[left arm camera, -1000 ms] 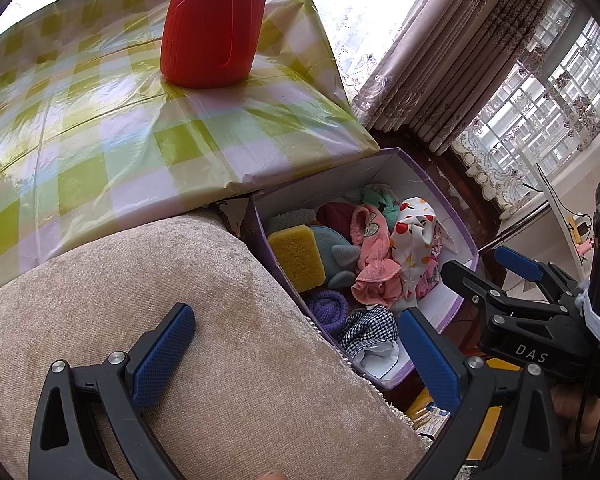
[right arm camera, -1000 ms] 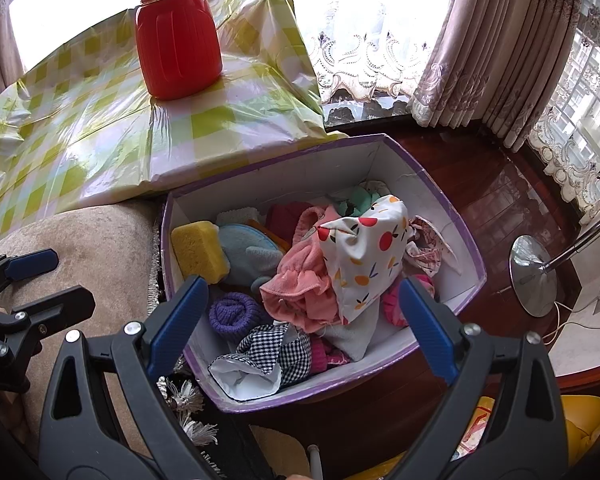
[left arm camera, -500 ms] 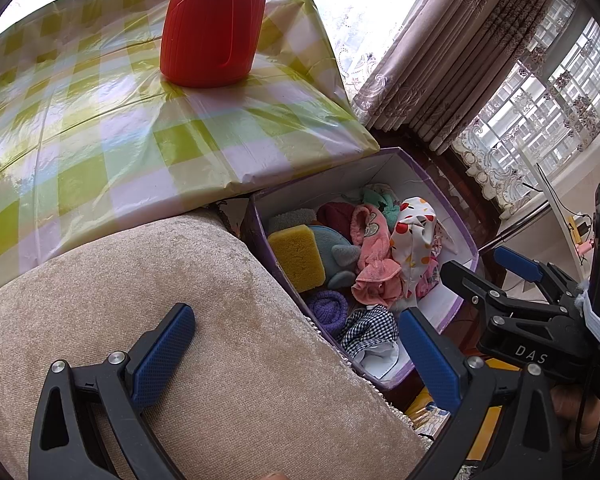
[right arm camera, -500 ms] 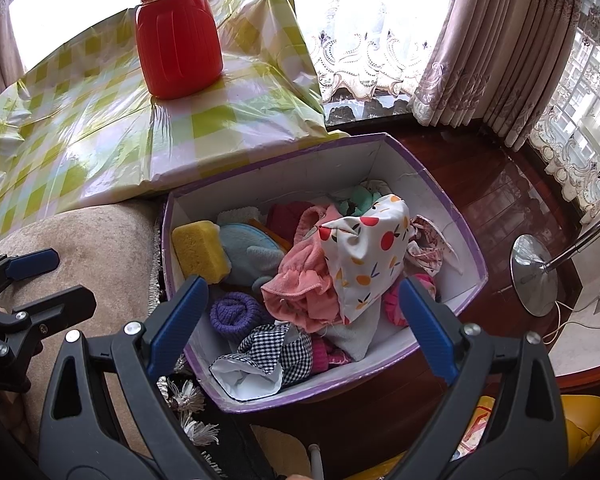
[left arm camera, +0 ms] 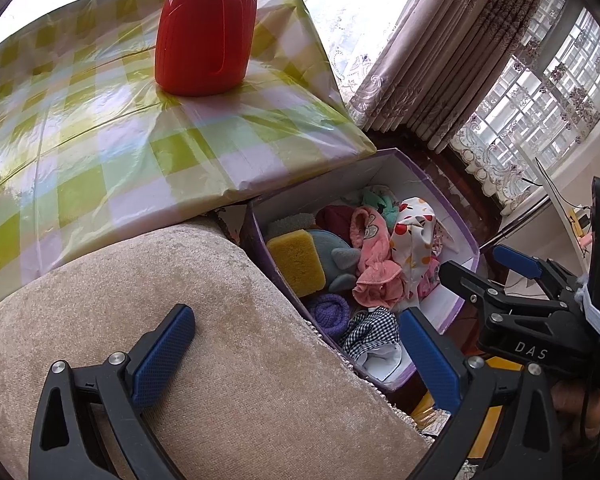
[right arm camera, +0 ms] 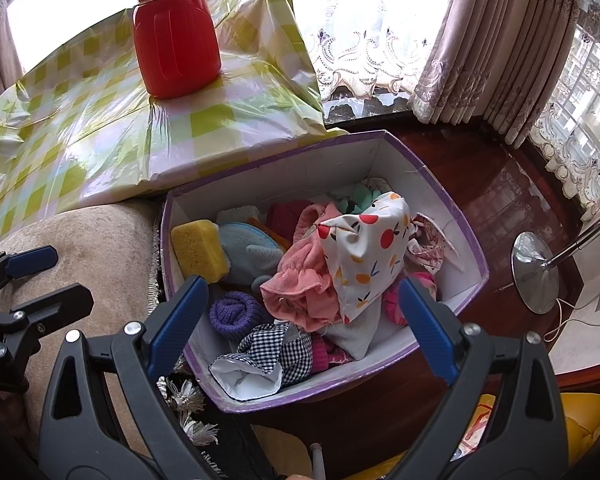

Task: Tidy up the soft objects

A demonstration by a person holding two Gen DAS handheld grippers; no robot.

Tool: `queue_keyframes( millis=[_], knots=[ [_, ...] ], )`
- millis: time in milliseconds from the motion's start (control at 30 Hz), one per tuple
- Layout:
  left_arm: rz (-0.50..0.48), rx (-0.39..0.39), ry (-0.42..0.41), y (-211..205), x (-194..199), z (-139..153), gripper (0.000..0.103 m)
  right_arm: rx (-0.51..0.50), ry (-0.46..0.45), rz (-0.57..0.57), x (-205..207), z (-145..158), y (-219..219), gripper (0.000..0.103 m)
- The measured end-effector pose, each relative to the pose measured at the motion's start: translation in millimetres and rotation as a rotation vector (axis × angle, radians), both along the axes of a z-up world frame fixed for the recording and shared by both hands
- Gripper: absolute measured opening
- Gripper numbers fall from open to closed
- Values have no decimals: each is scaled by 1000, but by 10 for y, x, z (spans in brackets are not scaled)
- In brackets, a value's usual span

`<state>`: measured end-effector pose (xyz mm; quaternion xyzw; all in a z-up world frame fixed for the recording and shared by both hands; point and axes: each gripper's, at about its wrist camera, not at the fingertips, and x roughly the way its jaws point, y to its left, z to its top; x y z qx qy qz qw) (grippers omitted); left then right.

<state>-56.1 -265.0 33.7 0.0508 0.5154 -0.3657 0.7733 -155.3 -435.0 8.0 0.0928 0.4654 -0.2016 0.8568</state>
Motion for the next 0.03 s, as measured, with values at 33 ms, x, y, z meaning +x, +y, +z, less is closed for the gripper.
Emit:
queue_keyframes(
  millis=[33],
  knots=[
    [4, -6, 6, 8, 12, 3, 103, 0, 0, 0, 0, 0, -2, 97]
  ],
)
